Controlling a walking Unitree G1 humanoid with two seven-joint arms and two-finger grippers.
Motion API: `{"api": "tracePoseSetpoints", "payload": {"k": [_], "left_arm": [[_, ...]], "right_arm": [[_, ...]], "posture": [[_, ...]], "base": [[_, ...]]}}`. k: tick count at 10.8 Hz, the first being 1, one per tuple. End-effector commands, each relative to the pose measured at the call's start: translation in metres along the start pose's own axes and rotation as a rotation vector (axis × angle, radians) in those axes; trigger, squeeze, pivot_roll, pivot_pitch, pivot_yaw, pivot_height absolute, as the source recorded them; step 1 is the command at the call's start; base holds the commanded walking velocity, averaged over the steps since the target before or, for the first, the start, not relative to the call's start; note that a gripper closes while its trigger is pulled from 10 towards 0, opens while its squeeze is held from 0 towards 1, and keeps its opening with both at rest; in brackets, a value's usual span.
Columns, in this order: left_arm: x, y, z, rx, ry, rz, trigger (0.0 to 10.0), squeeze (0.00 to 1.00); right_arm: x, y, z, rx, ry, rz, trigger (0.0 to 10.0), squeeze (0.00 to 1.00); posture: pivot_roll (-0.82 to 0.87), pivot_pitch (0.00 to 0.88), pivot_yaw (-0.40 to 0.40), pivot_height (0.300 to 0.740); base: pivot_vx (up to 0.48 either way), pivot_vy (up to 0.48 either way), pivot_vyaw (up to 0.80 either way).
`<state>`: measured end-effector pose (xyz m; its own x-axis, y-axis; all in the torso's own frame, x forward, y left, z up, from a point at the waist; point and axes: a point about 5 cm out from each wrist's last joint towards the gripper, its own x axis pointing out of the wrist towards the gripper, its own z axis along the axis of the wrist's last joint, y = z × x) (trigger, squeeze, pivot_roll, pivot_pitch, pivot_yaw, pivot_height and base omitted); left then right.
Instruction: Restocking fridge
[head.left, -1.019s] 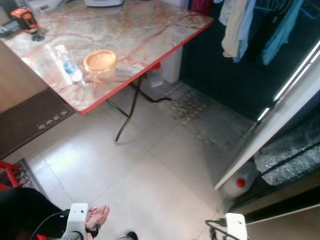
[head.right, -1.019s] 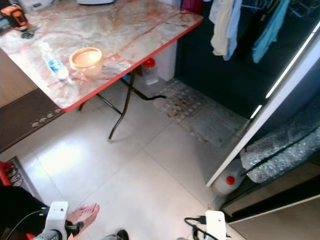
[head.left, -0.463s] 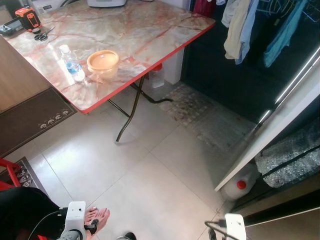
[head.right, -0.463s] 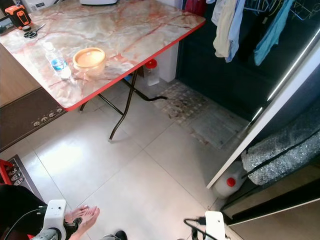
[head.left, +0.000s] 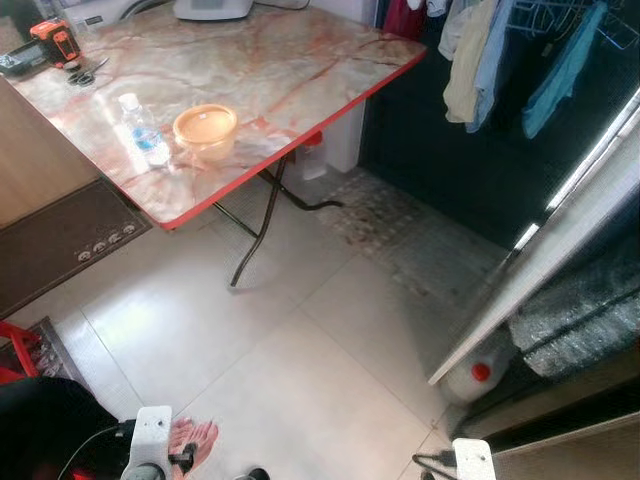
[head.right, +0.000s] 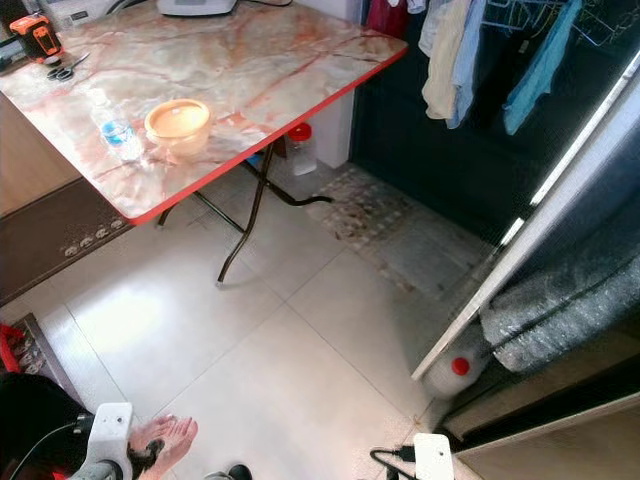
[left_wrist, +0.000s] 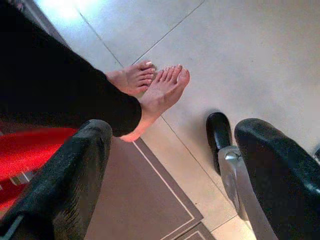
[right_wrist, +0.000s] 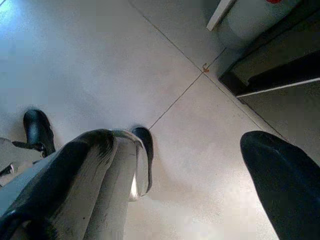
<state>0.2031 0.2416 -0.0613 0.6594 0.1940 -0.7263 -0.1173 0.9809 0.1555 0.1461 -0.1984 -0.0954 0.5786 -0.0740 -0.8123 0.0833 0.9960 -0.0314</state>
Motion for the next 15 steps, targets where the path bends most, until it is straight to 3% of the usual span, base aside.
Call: {"api": "tracePoseSetpoints", "payload": {"k": [1,9,15], "left_arm": [[-0.0039,0.0034,-0.0164,-0.001,0.05,0.011,10.0,0.0],[-0.003,0.0039,-0.0138,-0.007,0.05,0.011,10.0,0.0],[-0.0023,0.0039,-0.0109,-0.008,0.045,0.011,10.0,0.0]], "right_arm": [[-0.0017,0.0001,-0.0071,0.003,0.024,0.001,10.0,0.0],[-0.0014,0.0011,-0.0061,0.047,0.016,0.003,10.0,0.0],[-0.0006,0.001,-0.0027,0.012,0.007,0.004,10.0,0.0]], "posture": [[-0.21,0.136,0.025,0.74],[-0.21,0.177,0.021,0.74],[-0.21,0.184,0.02,0.74]], "base": [[0.0,0.0,0.8],[0.18,0.0,0.1],[0.241,0.0,0.08]]}}
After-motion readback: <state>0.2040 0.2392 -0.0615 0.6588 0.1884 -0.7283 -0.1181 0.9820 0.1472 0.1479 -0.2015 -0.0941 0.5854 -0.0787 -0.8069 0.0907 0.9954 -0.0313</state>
